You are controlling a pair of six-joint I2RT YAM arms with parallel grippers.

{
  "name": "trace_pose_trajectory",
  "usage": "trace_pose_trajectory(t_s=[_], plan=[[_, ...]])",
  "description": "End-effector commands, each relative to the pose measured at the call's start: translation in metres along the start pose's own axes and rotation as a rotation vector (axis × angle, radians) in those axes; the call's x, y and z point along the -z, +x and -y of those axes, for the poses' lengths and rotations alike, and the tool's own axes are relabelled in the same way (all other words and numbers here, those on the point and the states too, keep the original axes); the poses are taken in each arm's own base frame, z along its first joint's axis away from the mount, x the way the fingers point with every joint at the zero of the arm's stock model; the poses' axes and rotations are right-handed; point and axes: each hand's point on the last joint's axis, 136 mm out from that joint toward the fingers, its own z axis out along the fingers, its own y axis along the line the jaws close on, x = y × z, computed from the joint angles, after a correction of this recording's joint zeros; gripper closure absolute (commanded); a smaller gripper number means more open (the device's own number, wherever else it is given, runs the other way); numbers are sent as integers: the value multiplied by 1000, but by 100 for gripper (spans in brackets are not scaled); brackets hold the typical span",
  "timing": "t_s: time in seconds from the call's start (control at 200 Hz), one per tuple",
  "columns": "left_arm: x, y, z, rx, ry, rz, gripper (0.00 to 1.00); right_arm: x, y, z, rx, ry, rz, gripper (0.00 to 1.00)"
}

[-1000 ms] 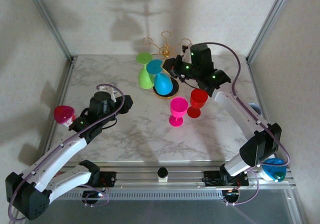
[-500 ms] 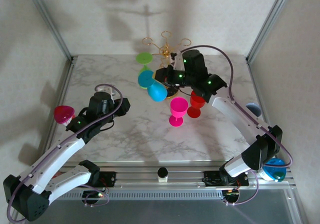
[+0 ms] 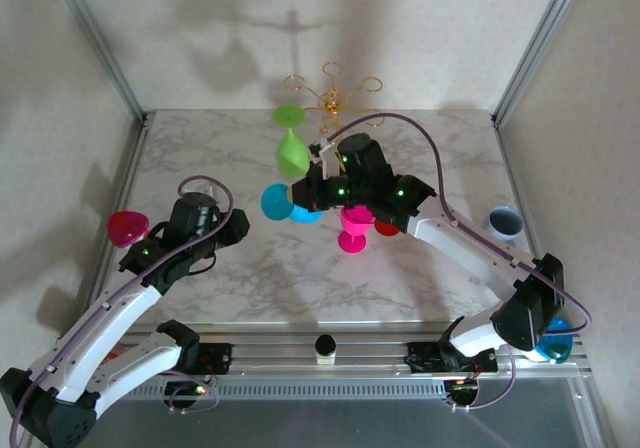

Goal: Take the wine glass off the wine glass rack

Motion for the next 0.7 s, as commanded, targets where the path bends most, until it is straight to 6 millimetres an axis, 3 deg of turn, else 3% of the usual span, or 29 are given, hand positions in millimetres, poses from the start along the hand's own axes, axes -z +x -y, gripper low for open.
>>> trace_pose_trajectory(t_s=[0.0, 0.215, 0.696], plan=[[3, 9, -16, 35, -51, -35, 52, 5, -1, -9, 146, 3, 70, 100], [-1, 20, -18, 78, -17, -94, 50, -12, 27, -6, 275, 43, 57, 100], [-5, 37, -17, 91, 6, -196, 49, -46, 82, -6, 745, 233, 120, 100]])
